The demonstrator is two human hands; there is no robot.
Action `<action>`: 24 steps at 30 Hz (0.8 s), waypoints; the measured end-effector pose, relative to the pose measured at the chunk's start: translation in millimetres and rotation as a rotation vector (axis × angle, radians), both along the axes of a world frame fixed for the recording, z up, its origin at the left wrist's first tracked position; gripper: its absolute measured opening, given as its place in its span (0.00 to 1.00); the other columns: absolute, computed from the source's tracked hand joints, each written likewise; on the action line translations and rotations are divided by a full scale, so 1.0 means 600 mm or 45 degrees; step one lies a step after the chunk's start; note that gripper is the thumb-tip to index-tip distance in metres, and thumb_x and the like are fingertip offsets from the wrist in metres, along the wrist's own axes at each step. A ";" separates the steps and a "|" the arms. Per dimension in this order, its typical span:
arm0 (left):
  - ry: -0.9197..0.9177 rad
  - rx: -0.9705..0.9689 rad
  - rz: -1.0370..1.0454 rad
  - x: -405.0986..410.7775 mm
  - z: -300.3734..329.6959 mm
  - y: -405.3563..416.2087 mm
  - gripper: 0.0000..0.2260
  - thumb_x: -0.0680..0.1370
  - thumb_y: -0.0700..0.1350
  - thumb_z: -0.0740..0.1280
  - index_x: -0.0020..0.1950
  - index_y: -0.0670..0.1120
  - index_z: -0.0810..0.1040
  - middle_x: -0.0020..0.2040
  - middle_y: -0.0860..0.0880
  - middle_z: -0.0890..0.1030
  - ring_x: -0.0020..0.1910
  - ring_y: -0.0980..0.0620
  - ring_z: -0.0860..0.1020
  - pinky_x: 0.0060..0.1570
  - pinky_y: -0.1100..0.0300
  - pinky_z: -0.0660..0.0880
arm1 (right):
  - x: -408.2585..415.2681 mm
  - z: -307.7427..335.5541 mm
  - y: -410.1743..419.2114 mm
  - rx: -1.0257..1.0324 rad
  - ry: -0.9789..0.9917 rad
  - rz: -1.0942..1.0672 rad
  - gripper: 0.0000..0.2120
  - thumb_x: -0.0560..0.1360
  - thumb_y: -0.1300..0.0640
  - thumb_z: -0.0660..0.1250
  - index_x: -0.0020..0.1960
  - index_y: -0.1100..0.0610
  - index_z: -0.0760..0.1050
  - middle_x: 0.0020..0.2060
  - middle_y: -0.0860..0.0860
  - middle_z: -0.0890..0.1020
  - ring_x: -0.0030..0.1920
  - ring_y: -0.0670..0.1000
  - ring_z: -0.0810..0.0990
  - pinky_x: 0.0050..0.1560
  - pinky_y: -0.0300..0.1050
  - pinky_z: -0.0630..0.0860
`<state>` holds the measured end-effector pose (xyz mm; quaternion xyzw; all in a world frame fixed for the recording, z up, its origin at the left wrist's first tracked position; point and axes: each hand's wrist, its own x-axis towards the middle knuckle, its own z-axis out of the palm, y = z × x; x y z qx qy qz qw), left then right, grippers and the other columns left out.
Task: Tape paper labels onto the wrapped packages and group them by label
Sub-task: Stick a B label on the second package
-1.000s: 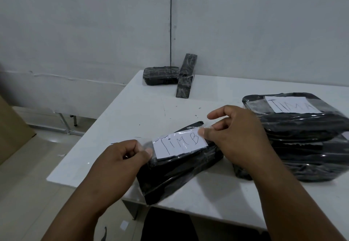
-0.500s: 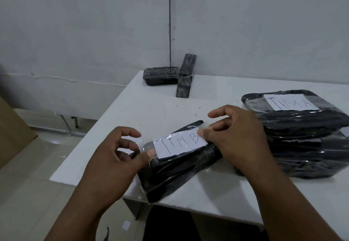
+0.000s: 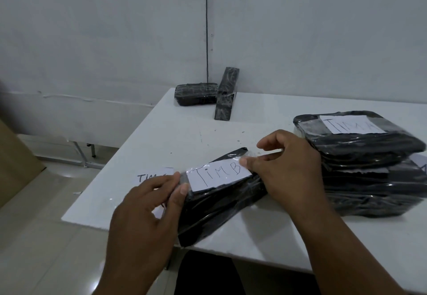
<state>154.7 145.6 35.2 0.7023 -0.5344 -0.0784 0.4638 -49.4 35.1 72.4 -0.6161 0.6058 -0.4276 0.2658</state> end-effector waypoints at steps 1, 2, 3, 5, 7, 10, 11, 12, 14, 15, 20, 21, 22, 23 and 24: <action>-0.003 -0.001 0.010 -0.006 -0.004 0.003 0.18 0.76 0.67 0.65 0.60 0.61 0.84 0.55 0.72 0.79 0.57 0.70 0.75 0.56 0.61 0.74 | 0.000 -0.001 0.000 -0.003 0.007 -0.010 0.16 0.63 0.51 0.85 0.42 0.49 0.80 0.40 0.43 0.83 0.37 0.35 0.80 0.34 0.23 0.70; -0.017 0.009 0.023 -0.011 -0.009 0.005 0.24 0.73 0.70 0.64 0.63 0.61 0.82 0.57 0.74 0.76 0.59 0.71 0.74 0.58 0.61 0.72 | 0.000 -0.002 0.000 -0.003 0.008 -0.017 0.15 0.63 0.51 0.85 0.41 0.50 0.80 0.39 0.43 0.83 0.38 0.36 0.80 0.34 0.23 0.69; -0.043 0.022 0.027 -0.015 -0.011 0.007 0.29 0.70 0.72 0.63 0.66 0.60 0.81 0.59 0.74 0.74 0.60 0.71 0.72 0.60 0.60 0.71 | 0.000 -0.002 0.001 -0.003 0.002 -0.019 0.14 0.64 0.50 0.84 0.41 0.50 0.80 0.39 0.43 0.83 0.38 0.36 0.80 0.34 0.22 0.69; -0.088 0.036 0.029 -0.019 -0.017 0.009 0.33 0.69 0.73 0.62 0.69 0.57 0.79 0.61 0.69 0.73 0.62 0.67 0.71 0.63 0.57 0.70 | 0.000 -0.003 0.002 -0.005 -0.009 -0.014 0.13 0.65 0.51 0.84 0.41 0.50 0.80 0.39 0.43 0.83 0.39 0.38 0.80 0.36 0.21 0.68; -0.070 0.045 0.038 -0.020 -0.017 0.008 0.32 0.71 0.71 0.61 0.70 0.55 0.79 0.62 0.63 0.77 0.63 0.59 0.74 0.63 0.48 0.74 | 0.000 -0.003 0.002 -0.006 -0.010 -0.004 0.11 0.67 0.51 0.83 0.40 0.50 0.81 0.38 0.43 0.83 0.39 0.39 0.80 0.37 0.21 0.68; -0.083 0.088 0.042 -0.022 -0.015 0.005 0.33 0.74 0.70 0.58 0.72 0.53 0.77 0.62 0.54 0.82 0.62 0.50 0.78 0.60 0.39 0.76 | 0.001 -0.004 -0.001 -0.011 -0.001 0.001 0.08 0.69 0.53 0.81 0.39 0.50 0.82 0.35 0.43 0.84 0.38 0.39 0.81 0.37 0.23 0.70; -0.087 0.103 0.037 -0.022 -0.015 0.003 0.34 0.74 0.70 0.57 0.73 0.52 0.76 0.61 0.53 0.83 0.62 0.50 0.78 0.59 0.38 0.76 | 0.001 -0.004 -0.002 -0.011 0.002 -0.002 0.07 0.70 0.54 0.80 0.39 0.50 0.82 0.35 0.43 0.84 0.37 0.39 0.81 0.37 0.23 0.71; -0.074 0.113 0.032 -0.022 -0.015 0.002 0.35 0.74 0.70 0.56 0.73 0.52 0.75 0.61 0.54 0.82 0.62 0.50 0.77 0.59 0.38 0.77 | 0.001 -0.003 -0.003 -0.008 0.003 -0.003 0.06 0.71 0.55 0.80 0.38 0.51 0.83 0.34 0.43 0.84 0.37 0.39 0.81 0.37 0.24 0.72; -0.018 0.110 0.021 -0.022 -0.015 0.000 0.35 0.74 0.71 0.56 0.74 0.52 0.75 0.58 0.59 0.79 0.63 0.52 0.76 0.61 0.39 0.76 | 0.001 -0.004 -0.006 -0.002 0.009 0.000 0.06 0.71 0.56 0.79 0.39 0.51 0.83 0.33 0.44 0.84 0.37 0.39 0.81 0.36 0.25 0.72; 0.001 0.103 0.019 -0.023 -0.016 -0.001 0.35 0.73 0.71 0.56 0.73 0.52 0.75 0.57 0.62 0.77 0.63 0.54 0.75 0.62 0.40 0.75 | 0.002 -0.004 -0.006 0.002 0.011 0.001 0.05 0.71 0.56 0.79 0.39 0.51 0.84 0.33 0.44 0.84 0.37 0.39 0.81 0.35 0.24 0.72; 0.071 0.064 0.041 -0.030 -0.017 -0.005 0.35 0.72 0.70 0.57 0.73 0.51 0.76 0.57 0.63 0.75 0.62 0.58 0.73 0.68 0.40 0.71 | 0.005 -0.001 -0.007 0.048 0.103 0.002 0.06 0.73 0.53 0.77 0.38 0.51 0.85 0.32 0.42 0.83 0.34 0.36 0.80 0.34 0.21 0.69; 0.076 0.069 0.050 -0.031 -0.017 -0.005 0.35 0.72 0.69 0.57 0.72 0.51 0.76 0.59 0.61 0.77 0.64 0.56 0.74 0.68 0.39 0.71 | 0.005 -0.001 -0.006 0.050 0.122 0.009 0.07 0.74 0.53 0.76 0.37 0.51 0.85 0.31 0.41 0.83 0.33 0.35 0.80 0.34 0.20 0.68; 0.075 0.079 0.059 -0.031 -0.017 -0.006 0.35 0.73 0.69 0.57 0.72 0.50 0.77 0.61 0.57 0.79 0.66 0.54 0.75 0.68 0.39 0.70 | 0.005 0.000 -0.005 0.054 0.140 0.018 0.09 0.75 0.53 0.76 0.37 0.52 0.85 0.31 0.40 0.82 0.33 0.34 0.79 0.33 0.20 0.68; 0.069 0.091 0.065 -0.032 -0.017 -0.006 0.35 0.73 0.69 0.57 0.72 0.50 0.77 0.63 0.54 0.81 0.67 0.52 0.76 0.69 0.38 0.70 | 0.006 0.000 -0.005 0.065 0.167 0.029 0.10 0.76 0.52 0.74 0.36 0.52 0.84 0.31 0.41 0.82 0.32 0.34 0.79 0.32 0.21 0.68; 0.055 0.103 0.071 -0.031 -0.018 -0.007 0.34 0.73 0.69 0.56 0.71 0.50 0.78 0.64 0.52 0.81 0.67 0.51 0.76 0.69 0.38 0.70 | 0.007 0.001 -0.004 0.088 0.193 0.040 0.12 0.77 0.51 0.73 0.36 0.53 0.84 0.31 0.42 0.82 0.31 0.35 0.78 0.31 0.21 0.68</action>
